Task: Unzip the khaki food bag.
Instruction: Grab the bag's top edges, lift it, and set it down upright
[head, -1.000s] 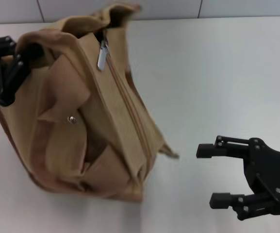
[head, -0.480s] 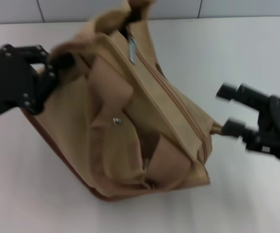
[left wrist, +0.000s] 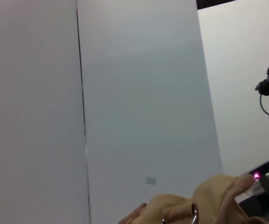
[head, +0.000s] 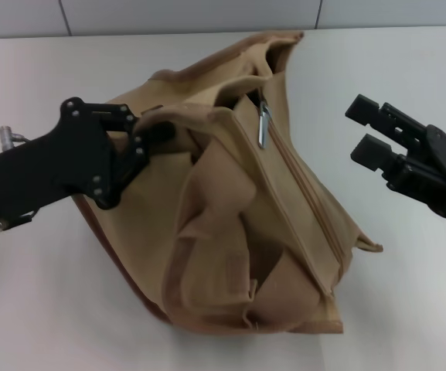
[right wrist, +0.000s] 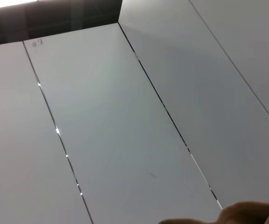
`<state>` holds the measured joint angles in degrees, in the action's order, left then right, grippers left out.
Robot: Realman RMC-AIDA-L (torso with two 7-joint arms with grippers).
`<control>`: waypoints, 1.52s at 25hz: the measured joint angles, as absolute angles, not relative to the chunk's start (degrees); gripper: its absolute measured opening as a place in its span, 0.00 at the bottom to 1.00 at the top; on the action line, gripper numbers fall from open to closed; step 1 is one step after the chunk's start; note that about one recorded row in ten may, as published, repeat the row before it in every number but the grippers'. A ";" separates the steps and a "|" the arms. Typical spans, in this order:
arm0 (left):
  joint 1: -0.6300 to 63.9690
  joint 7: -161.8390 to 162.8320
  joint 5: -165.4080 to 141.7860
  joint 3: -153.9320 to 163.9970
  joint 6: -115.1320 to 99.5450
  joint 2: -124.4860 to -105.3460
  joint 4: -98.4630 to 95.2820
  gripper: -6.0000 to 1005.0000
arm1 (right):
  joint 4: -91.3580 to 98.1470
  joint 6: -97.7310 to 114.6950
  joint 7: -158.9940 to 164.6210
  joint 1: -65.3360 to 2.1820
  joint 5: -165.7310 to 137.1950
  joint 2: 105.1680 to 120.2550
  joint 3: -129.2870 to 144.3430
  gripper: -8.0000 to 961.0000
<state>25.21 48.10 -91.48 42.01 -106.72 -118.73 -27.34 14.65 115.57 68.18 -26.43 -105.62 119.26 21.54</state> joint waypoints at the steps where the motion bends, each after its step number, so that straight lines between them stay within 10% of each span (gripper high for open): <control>1: 25.28 48.06 -91.49 42.19 -106.73 -118.76 -27.24 0.06 | 14.39 115.38 68.19 -26.43 -105.62 119.27 21.56 0.85; 33: 29.54 39.21 -91.42 47.04 -104.22 -119.09 -19.25 0.06 | 0.66 105.78 60.73 -25.75 -106.35 119.62 23.04 0.85; 38: 29.85 39.20 -91.48 47.02 -104.21 -119.08 -19.24 0.06 | 0.57 104.68 60.71 -25.75 -106.35 119.62 23.20 0.69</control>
